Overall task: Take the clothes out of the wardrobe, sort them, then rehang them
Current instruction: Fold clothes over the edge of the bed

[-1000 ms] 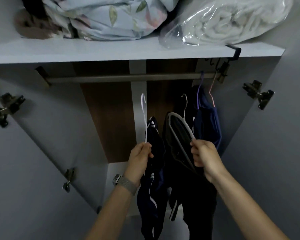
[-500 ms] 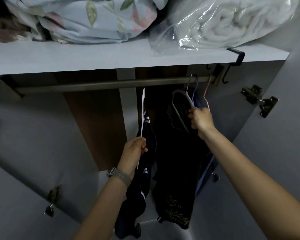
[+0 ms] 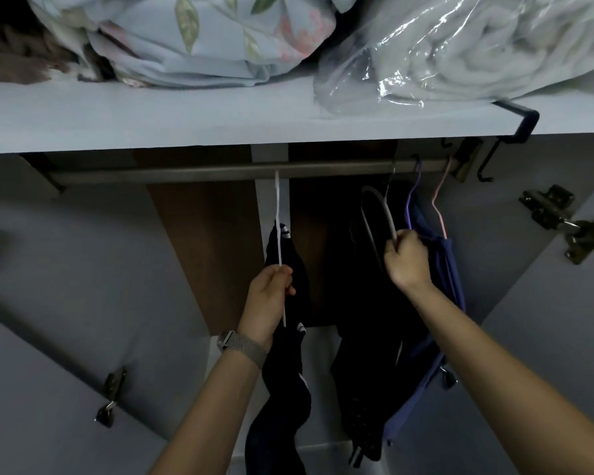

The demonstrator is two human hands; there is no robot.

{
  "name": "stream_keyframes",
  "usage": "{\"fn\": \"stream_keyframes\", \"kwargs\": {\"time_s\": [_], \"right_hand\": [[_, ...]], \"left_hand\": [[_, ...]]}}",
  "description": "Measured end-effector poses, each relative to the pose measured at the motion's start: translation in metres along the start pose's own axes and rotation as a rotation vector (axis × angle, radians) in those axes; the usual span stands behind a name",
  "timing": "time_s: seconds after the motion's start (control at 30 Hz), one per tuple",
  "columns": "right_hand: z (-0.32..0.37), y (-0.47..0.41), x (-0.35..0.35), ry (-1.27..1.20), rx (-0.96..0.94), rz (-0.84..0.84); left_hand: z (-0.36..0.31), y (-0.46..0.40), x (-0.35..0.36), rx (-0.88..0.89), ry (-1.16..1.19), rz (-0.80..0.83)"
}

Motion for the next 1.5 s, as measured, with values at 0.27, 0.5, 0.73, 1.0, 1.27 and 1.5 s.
{"fn": "stream_keyframes", "kwargs": {"time_s": [0.27,0.5,0.73,1.0,1.27,1.5], "right_hand": [[0.061,0.064,0.032,-0.093,-0.439,0.393],[0.092,0.052,0.066,0.066,-0.686,0.402],[0.102,0.032,0.071,0.285,-0.747,0.489],[0.096,0.006,0.074,0.263,-0.35,0.53],[0.043,0.11,0.064,-0.339,0.16,0.725],[0.026,0.16,0.068,-0.191,-0.078,0.871]], "left_hand": [[-0.007,0.002,-0.004,0.036,0.064,0.113],[-0.008,0.001,-0.015,-0.005,0.156,0.298],[-0.003,0.006,-0.041,-0.1,0.169,0.3],[-0.002,0.004,-0.047,-0.042,-0.023,0.306],[0.011,-0.011,-0.025,-0.076,0.092,0.111],[0.033,-0.016,0.017,-0.096,0.066,0.233]]}}
Point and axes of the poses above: each hand's wrist, its own y-axis away from the middle knuckle, its own x-axis out of the palm, z = x × y, the point moved 5 cm from there along -y, towards the middle knuckle, and after that the axes turned 13 degrees about x, right-handed, at the moved point
